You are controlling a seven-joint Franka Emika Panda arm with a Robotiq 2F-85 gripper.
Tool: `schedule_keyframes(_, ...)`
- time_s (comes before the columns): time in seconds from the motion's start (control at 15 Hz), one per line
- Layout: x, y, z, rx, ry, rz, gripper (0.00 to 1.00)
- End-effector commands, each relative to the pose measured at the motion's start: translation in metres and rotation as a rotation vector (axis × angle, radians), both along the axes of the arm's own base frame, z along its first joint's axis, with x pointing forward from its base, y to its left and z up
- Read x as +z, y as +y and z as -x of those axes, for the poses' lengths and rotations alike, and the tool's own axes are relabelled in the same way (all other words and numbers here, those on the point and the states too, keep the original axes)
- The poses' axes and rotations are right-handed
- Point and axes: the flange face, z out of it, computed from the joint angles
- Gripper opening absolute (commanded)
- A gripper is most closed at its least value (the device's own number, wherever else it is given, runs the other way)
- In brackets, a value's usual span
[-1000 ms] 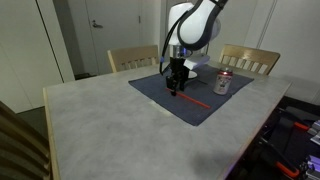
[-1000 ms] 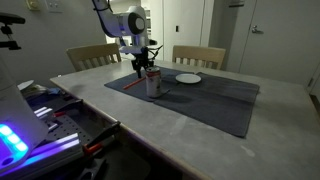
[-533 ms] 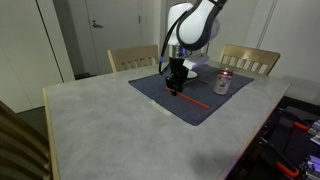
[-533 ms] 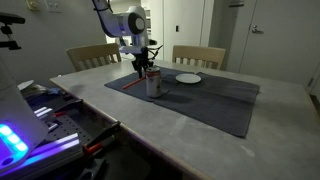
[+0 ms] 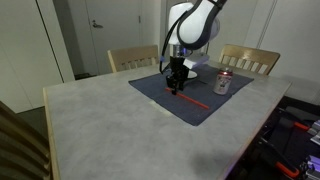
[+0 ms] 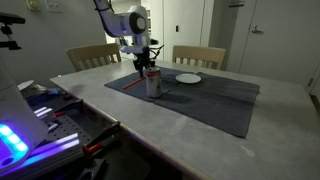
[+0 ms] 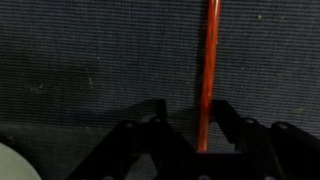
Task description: Put the straw in the can
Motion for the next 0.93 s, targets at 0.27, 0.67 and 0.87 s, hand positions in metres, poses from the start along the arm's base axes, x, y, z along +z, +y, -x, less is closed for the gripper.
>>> schedule_keyframes(0.27, -0.0023, -0.0041, -0.0034, -0.005, -0.01, 0.007, 0.13)
schedule_keyframes(0.67, 0.0003, -0.0034, -0.0043, -0.001, -0.009, 0.012, 0.02)
schedule_keyframes(0.87, 0.0065, -0.0028, -0.006, 0.001, 0.005, 0.016, 0.02)
